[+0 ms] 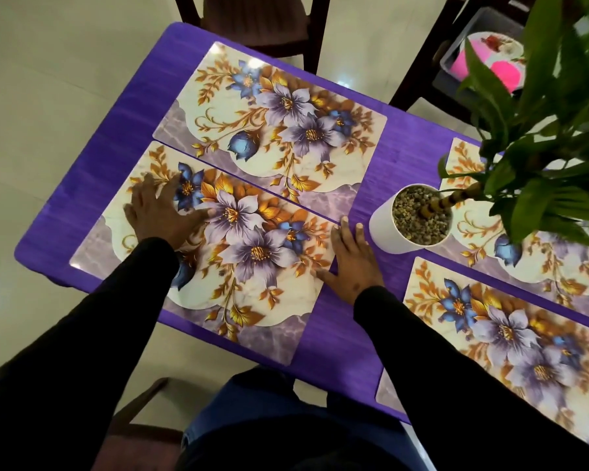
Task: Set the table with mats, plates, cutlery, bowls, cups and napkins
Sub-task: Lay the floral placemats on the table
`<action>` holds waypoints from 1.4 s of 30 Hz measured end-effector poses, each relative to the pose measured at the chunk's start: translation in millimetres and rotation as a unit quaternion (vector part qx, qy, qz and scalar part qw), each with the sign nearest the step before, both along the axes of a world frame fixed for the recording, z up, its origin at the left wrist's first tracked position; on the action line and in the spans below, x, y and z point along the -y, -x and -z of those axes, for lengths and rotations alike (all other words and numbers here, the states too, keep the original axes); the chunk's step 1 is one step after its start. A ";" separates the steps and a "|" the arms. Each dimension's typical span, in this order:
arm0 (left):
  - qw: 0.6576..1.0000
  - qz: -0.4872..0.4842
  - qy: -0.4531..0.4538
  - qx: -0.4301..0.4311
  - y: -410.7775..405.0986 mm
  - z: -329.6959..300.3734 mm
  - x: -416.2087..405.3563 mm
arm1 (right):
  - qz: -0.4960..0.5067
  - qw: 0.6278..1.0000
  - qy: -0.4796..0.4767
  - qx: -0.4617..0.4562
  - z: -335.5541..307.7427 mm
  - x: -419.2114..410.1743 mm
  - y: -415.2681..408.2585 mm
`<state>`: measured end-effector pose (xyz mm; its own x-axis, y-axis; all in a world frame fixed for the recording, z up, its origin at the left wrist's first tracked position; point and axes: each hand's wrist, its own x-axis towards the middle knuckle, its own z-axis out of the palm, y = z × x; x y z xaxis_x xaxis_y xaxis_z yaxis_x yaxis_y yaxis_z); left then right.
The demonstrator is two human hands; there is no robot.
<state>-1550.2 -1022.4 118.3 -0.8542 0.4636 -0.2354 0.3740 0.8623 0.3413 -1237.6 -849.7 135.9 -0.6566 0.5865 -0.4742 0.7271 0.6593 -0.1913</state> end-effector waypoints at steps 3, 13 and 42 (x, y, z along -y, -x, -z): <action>1.000 -0.005 0.004 0.001 0.7 0.0 -1.7 | 0.007 1.000 0.008 -0.001 -2.2 -0.4 1.5; 0.993 0.100 -0.001 -0.067 20.1 -2.2 -61.2 | 0.053 0.998 0.026 0.027 -9.1 -16.1 24.8; 0.990 0.118 0.036 -0.067 16.1 10.0 -73.1 | 0.055 0.996 0.017 0.064 -6.4 -20.8 34.1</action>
